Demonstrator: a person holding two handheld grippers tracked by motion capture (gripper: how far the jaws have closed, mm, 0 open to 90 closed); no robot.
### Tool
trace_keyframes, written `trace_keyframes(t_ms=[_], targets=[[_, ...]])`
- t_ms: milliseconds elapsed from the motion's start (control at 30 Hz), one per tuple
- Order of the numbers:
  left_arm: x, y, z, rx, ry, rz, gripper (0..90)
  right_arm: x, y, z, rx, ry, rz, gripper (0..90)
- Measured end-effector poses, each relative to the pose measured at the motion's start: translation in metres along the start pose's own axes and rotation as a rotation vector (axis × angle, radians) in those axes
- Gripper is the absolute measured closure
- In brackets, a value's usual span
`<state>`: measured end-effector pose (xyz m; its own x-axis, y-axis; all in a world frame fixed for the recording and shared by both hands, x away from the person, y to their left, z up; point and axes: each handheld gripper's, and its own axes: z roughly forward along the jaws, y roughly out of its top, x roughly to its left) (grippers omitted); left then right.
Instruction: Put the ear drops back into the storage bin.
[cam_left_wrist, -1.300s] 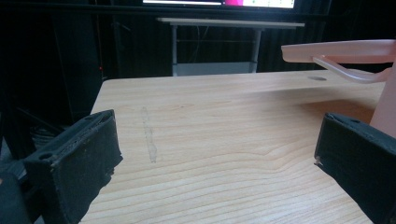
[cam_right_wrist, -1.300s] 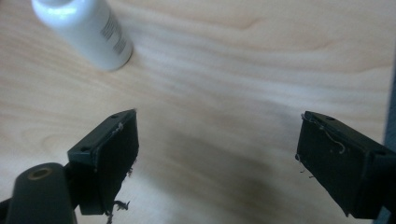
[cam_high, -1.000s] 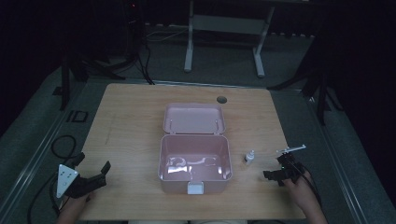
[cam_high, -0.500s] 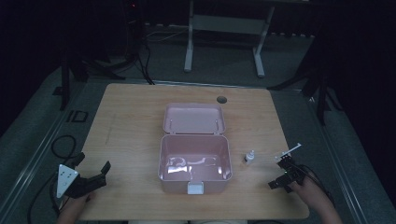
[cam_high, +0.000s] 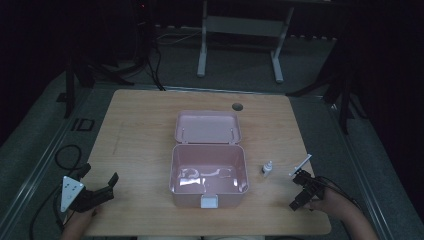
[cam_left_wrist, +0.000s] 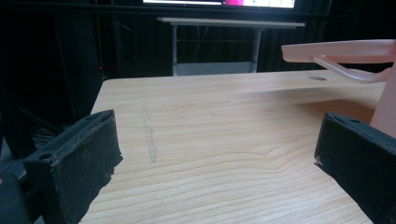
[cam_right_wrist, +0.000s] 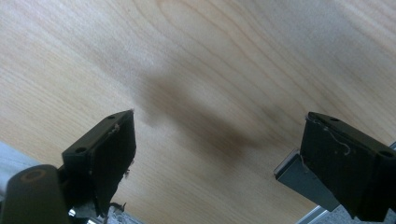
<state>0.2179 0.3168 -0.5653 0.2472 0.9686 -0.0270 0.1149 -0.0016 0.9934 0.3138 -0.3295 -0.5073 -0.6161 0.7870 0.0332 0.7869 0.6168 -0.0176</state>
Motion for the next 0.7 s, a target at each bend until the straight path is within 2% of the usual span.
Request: trace_keyframes(t_ms=[167, 400, 500, 700], targets=[[0.000, 0.000, 0.000, 0.000, 0.000, 0.000, 0.4, -0.001, 0.007, -0.002, 0.000, 0.004, 0.009, 10.4], [0.000, 0.000, 0.000, 0.000, 0.000, 0.001, 0.4, -0.003, 0.016, -0.005, -0.002, 0.017, -0.010, 12.2], [0.000, 0.000, 0.000, 0.000, -0.001, 0.000, 0.4, -0.004, 0.020, -0.005, 0.010, -0.011, -0.016, 12.7], [0.000, 0.000, 0.000, 0.001, -0.002, 0.001, 0.4, -0.006, 0.030, -0.005, 0.024, 0.015, -0.014, 14.1]])
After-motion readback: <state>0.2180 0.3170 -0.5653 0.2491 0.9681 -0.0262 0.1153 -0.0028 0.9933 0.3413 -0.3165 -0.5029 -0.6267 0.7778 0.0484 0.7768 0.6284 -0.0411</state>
